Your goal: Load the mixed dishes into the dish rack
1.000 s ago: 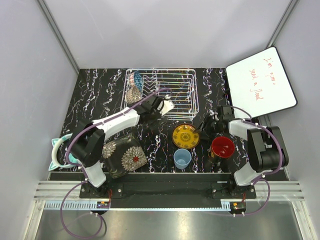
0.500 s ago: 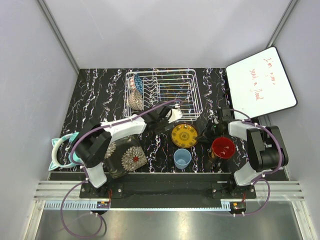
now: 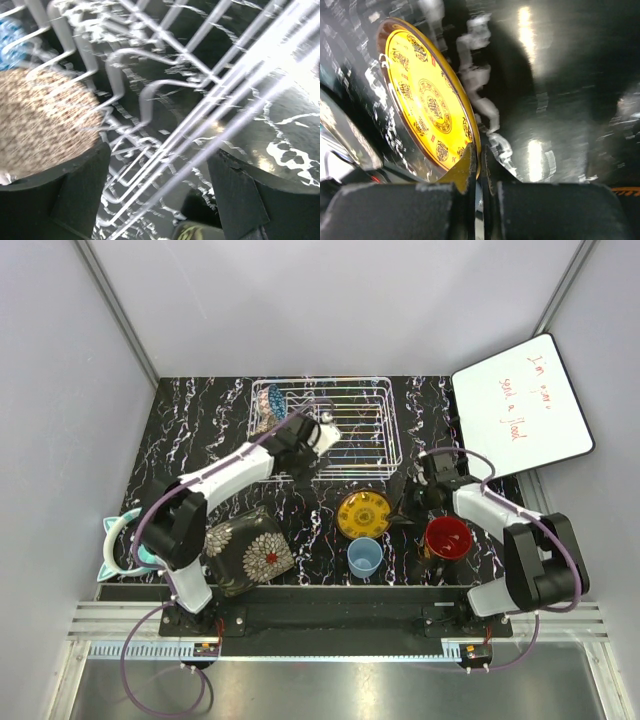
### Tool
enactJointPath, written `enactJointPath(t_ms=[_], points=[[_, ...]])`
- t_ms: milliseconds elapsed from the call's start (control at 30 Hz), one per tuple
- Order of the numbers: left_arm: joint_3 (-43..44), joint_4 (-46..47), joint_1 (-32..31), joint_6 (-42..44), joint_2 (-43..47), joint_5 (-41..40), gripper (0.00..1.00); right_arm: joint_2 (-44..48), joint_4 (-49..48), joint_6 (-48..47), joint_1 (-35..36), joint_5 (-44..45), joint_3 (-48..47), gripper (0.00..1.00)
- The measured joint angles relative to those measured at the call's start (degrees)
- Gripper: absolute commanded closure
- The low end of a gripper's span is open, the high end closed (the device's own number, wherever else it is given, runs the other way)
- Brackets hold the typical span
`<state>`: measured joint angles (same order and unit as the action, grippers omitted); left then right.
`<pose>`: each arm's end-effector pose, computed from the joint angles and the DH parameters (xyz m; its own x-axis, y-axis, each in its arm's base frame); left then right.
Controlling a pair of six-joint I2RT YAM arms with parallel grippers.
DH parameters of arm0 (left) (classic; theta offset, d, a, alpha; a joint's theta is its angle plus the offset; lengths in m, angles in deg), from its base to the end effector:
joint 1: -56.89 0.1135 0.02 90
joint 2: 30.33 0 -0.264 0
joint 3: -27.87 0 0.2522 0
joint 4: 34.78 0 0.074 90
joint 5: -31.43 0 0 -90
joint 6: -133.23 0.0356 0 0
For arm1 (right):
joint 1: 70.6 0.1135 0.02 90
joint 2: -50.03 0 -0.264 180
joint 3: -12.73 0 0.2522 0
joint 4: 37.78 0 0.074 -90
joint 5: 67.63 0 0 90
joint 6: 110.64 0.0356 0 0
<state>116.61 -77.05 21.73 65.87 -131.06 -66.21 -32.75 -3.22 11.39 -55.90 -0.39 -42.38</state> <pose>0.3131 -0.2148 0.2318 -0.4172 0.7605 -0.4976 0.7236 0.6092 0.3244 0.2479 0.0793 0.1638 -0.9421 0.2584 -0.2134 0.1077 0.8365 0.5373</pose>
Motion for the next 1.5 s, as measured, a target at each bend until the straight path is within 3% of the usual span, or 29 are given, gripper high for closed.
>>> enactJointPath(t_ms=[200, 467, 700, 867, 1033, 1233, 1500], points=[[6.2, -7.8, 7.1, -4.2, 5.4, 5.2, 0.18, 5.0, 7.6, -3.3, 7.4, 4.0, -9.5, 1.00], [9.4, -9.6, 12.3, -8.8, 17.6, 10.5, 0.18, 8.2, 15.3, -8.8, 8.2, 8.9, -22.5, 1.00], [5.9, -9.7, 18.3, -11.3, 20.0, 15.3, 0.18, -1.1, 14.6, -14.7, 9.9, 15.6, -39.3, 1.00], [4.7, -11.9, 28.5, -12.9, 19.4, 20.7, 0.19, -13.1, 8.6, -27.5, 14.7, 27.6, -50.8, 1.00], [2.6, -12.2, 35.0, -13.4, 19.2, 24.1, 0.20, -18.9, 1.1, -39.6, 19.2, 34.1, -51.8, 1.00], [0.3, -12.2, 36.6, -13.2, 17.5, 26.4, 0.20, -21.5, -6.6, -50.5, 22.1, 36.5, -51.3, 1.00], [0.1, -11.4, 37.6, -13.5, 14.5, 27.2, 0.21, -26.1, -9.1, -56.7, 23.7, 37.2, -52.6, 1.00]])
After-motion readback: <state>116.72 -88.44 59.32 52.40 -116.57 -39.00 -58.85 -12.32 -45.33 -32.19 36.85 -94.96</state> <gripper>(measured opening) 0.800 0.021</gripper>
